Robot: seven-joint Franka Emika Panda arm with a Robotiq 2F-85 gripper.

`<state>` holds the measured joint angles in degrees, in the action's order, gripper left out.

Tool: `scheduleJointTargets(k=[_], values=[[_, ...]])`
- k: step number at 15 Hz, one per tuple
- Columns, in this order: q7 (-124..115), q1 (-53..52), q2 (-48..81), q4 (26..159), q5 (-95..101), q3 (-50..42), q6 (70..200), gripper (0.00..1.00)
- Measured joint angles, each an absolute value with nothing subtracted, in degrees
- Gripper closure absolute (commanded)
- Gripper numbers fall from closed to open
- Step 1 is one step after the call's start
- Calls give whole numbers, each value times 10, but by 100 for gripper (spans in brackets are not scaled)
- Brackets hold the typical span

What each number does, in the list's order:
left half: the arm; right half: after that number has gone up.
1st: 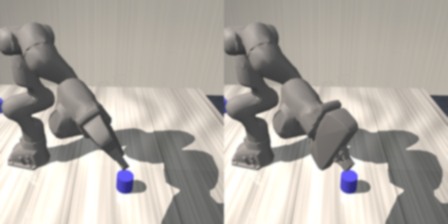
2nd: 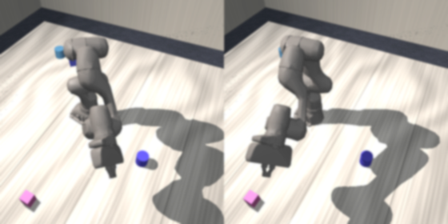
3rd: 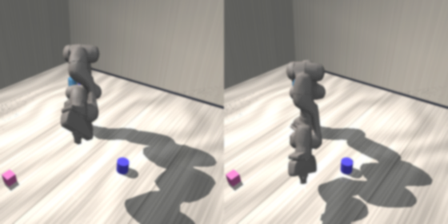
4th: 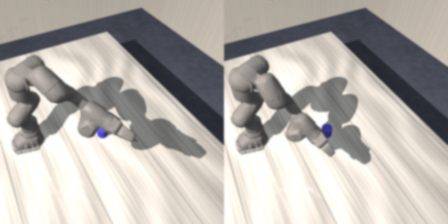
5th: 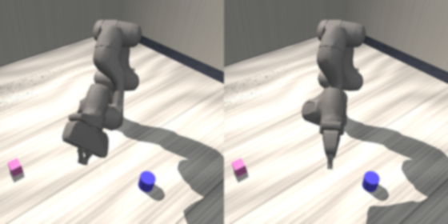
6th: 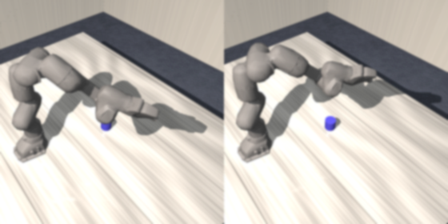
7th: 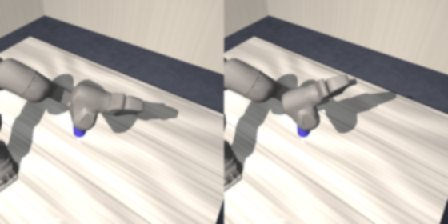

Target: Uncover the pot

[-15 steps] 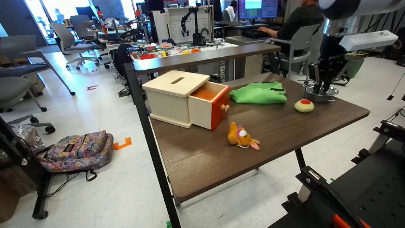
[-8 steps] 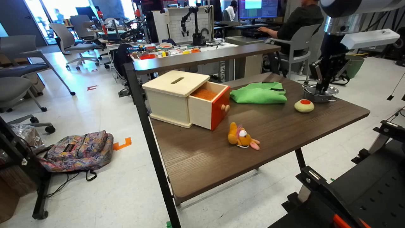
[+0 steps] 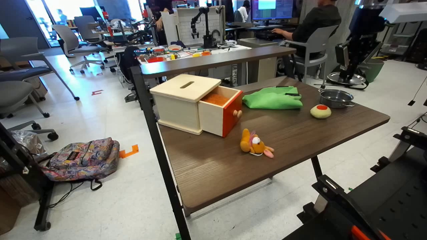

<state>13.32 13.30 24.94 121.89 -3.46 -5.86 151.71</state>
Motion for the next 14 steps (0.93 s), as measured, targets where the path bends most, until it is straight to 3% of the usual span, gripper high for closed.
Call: scheduleJointTargets(k=[14], values=[[63, 7, 246, 1284, 61, -32, 1518, 95]])
